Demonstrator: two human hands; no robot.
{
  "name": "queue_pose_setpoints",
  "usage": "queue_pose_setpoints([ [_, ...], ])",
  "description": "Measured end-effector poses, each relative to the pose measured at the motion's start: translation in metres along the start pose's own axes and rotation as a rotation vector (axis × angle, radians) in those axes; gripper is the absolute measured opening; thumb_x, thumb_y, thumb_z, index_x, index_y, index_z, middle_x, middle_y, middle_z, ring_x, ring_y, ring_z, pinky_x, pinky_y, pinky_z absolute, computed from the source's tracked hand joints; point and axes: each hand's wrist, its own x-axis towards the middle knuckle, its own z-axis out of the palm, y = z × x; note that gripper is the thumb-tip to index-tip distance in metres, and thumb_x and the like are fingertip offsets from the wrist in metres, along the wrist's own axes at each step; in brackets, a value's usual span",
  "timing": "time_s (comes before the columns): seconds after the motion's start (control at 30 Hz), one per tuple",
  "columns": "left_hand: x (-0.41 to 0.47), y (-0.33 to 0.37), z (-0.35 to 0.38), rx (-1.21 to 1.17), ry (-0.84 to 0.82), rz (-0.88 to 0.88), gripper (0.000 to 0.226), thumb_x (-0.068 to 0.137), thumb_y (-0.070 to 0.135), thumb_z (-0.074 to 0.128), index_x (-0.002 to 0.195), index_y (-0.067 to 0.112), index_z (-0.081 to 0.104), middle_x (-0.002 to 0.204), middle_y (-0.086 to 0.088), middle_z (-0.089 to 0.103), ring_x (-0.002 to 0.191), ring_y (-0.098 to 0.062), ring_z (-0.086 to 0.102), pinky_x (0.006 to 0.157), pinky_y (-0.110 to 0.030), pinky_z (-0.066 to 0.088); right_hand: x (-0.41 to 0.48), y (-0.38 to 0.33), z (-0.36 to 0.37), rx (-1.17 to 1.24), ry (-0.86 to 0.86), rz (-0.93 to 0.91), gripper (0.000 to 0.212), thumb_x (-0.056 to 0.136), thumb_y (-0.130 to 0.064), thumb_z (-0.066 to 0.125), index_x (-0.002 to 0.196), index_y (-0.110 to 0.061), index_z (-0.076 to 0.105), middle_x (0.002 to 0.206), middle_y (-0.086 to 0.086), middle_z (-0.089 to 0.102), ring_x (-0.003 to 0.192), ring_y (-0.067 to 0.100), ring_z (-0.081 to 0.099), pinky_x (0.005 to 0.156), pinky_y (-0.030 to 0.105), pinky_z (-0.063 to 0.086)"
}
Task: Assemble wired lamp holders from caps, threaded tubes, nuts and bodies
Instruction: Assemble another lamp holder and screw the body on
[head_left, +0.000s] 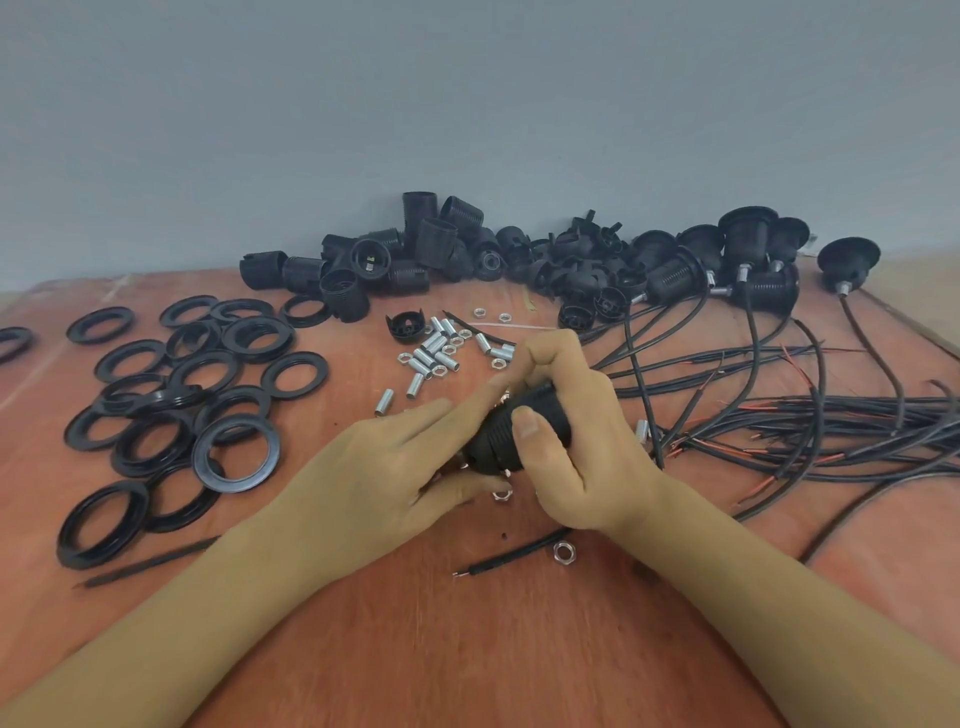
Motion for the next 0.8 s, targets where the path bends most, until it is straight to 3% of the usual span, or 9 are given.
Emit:
queue_pose_setpoints([
  [0.07,0.001,-0.001,0.001,-0.028,-0.044,-0.03,0.063,0.096,0.056,0.04,0.147,0.021,0.027,0.084,0.001,0.064,0.072,-0.011,0.061,0.065,-0.032,0.055,-0.001,0.001,0.002,0.002,-0.033,0.098,0.013,0.09,-0.022,0.04,0.099,-0.013,0.044,0.06,-0.001,0.049,0.05,0.005,0.04,0.053,0.018,0.031],
  [0.17,0.006,-0.002,-0.001,-0.177,0.012,-0.114,0.059,0.095,0.056,0.043,0.144,0.024,0.04,0.093,0.023,0.064,0.082,0.013,0.055,0.075,-0.003,0.041,0.005,-0.002,0.006,0.228,-0.014,0.411,0.014,0.099,-0.026,0.042,0.091,-0.017,0.049,0.065,-0.003,0.047,0.052,0.005,0.041,0.047,0.021,0.036],
  [0.27,0.008,-0.007,-0.005,-0.366,-0.018,-0.238,0.028,0.093,0.063,0.041,0.109,0.047,0.057,0.075,0.023,0.063,0.066,0.005,0.058,0.061,-0.005,0.037,0.014,-0.003,0.007,0.448,-0.108,0.722,0.031,0.102,-0.043,0.045,0.079,-0.024,0.051,0.057,-0.006,0.042,0.039,0.004,0.036,0.038,0.017,0.03],
  [0.33,0.007,-0.008,-0.005,-0.455,-0.051,-0.318,0.025,0.09,0.067,0.042,0.082,0.048,0.057,0.062,0.017,0.059,0.051,-0.001,0.053,0.054,-0.009,0.037,0.015,-0.005,0.007,0.419,-0.153,0.866,0.04,0.097,-0.059,0.044,0.076,-0.024,0.049,0.054,-0.004,0.04,0.036,0.006,0.034,0.038,0.016,0.028],
  [0.37,0.007,-0.008,-0.004,-0.503,-0.076,-0.368,0.028,0.088,0.066,0.045,0.077,0.044,0.058,0.058,0.013,0.057,0.047,-0.002,0.051,0.052,-0.011,0.038,0.016,-0.005,0.007,0.394,-0.156,0.918,0.044,0.096,-0.062,0.042,0.076,-0.023,0.047,0.052,-0.004,0.039,0.035,0.006,0.032,0.038,0.016,0.028],
  [0.5,0.008,-0.007,0.001,-0.594,-0.135,-0.493,0.022,0.091,0.056,0.056,0.073,0.046,0.063,0.053,0.009,0.057,0.044,-0.006,0.053,0.051,-0.013,0.041,0.014,-0.007,0.011,0.208,-0.142,0.949,0.045,0.099,-0.056,0.034,0.077,-0.018,0.044,0.043,-0.011,0.035,0.032,0.004,0.032,0.036,0.016,0.029],
  [0.63,0.005,-0.004,0.004,-0.549,-0.157,-0.504,0.018,0.084,0.051,0.056,0.071,0.042,0.064,0.052,0.009,0.059,0.043,-0.007,0.056,0.05,-0.013,0.043,0.013,-0.008,0.013,0.038,-0.107,0.896,0.041,0.099,-0.053,0.036,0.078,-0.019,0.044,0.05,-0.008,0.04,0.033,0.003,0.035,0.035,0.017,0.031],
  [0.73,0.005,-0.002,0.004,-0.48,-0.118,-0.495,0.024,0.087,0.053,0.057,0.07,0.036,0.059,0.051,0.012,0.057,0.043,-0.002,0.051,0.049,-0.013,0.038,0.014,-0.013,0.013,0.074,-0.134,0.944,0.041,0.098,-0.057,0.035,0.083,-0.021,0.046,0.054,-0.005,0.042,0.034,0.003,0.038,0.035,0.016,0.033],
  [0.8,0.008,-0.002,0.003,-0.402,-0.07,-0.463,0.025,0.09,0.057,0.058,0.082,0.034,0.065,0.06,0.015,0.061,0.054,-0.002,0.056,0.053,-0.014,0.04,0.016,-0.016,0.01,0.167,-0.122,0.972,0.041,0.096,-0.062,0.036,0.085,-0.023,0.047,0.054,-0.006,0.042,0.036,0.005,0.038,0.036,0.015,0.032],
])
